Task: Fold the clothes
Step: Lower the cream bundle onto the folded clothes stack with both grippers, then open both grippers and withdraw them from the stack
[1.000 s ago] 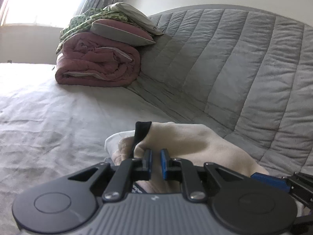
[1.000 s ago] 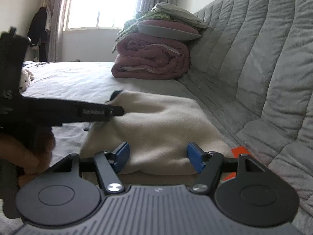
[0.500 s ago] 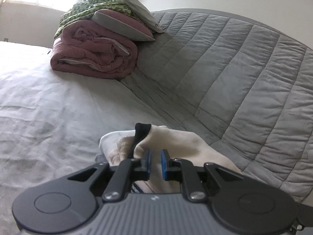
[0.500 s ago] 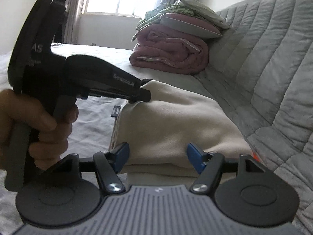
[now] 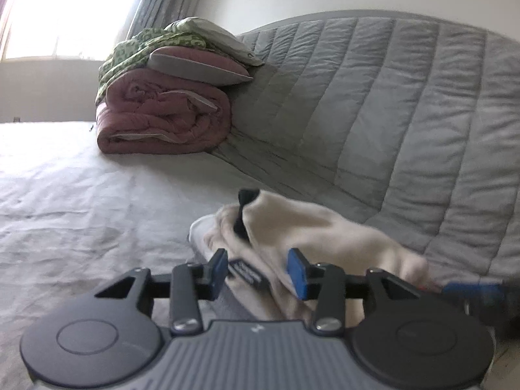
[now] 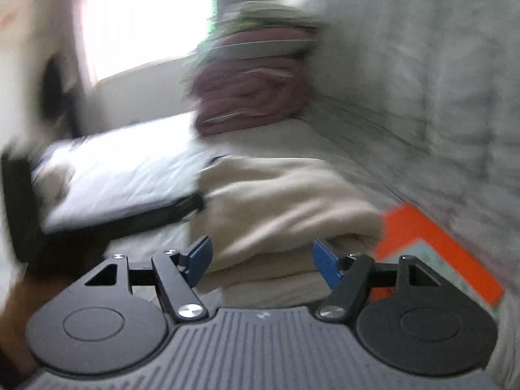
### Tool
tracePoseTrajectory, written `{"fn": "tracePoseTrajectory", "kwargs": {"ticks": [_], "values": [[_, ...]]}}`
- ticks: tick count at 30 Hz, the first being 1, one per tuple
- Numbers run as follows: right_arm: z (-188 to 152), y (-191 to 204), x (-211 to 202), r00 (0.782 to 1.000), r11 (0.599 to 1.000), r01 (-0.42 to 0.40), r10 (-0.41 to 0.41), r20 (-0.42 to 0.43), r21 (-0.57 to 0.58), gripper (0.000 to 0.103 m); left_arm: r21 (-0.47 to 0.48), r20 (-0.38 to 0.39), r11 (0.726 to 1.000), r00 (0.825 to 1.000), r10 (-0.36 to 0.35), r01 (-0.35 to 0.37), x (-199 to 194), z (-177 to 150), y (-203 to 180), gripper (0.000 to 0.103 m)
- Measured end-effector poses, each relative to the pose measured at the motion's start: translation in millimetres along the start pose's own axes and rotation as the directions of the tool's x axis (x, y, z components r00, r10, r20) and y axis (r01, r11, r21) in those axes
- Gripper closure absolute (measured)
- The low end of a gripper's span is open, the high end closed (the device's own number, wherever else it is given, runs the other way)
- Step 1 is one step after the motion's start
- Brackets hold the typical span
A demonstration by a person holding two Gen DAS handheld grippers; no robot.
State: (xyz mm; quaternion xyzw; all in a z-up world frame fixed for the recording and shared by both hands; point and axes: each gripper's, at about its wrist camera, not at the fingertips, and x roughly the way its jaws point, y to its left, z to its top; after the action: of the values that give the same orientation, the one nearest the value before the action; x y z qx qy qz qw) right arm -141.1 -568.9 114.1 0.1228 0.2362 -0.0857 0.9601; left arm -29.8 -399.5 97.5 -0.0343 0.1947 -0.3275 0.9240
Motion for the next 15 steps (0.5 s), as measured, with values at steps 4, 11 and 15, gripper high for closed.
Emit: {"fn": "tracePoseTrajectory", "kwargs": {"ticks": [4,11,15], "values": [[-1,-17,5,0.997,0.992,0.068,-0.064,-0.040,0.104,0.030,0.066,-0.018,0.996,0.998,0.056,-0.055,-3,-11,-13,0.061],[-6,-16,8,0.989,0.992,0.095,-0.085,-0.122,0.082,0.026,0.033,-0.080,0.993,0.990,0.120,-0.117,-9,-15,1,0.058],[-6,-15,10,0.980,0.990,0.134,-0.126,-0.152,0.041,0.018,0.020,-0.131,0.990,0.982,0.138,-0.137,-16,-17,6,0.058]]}}
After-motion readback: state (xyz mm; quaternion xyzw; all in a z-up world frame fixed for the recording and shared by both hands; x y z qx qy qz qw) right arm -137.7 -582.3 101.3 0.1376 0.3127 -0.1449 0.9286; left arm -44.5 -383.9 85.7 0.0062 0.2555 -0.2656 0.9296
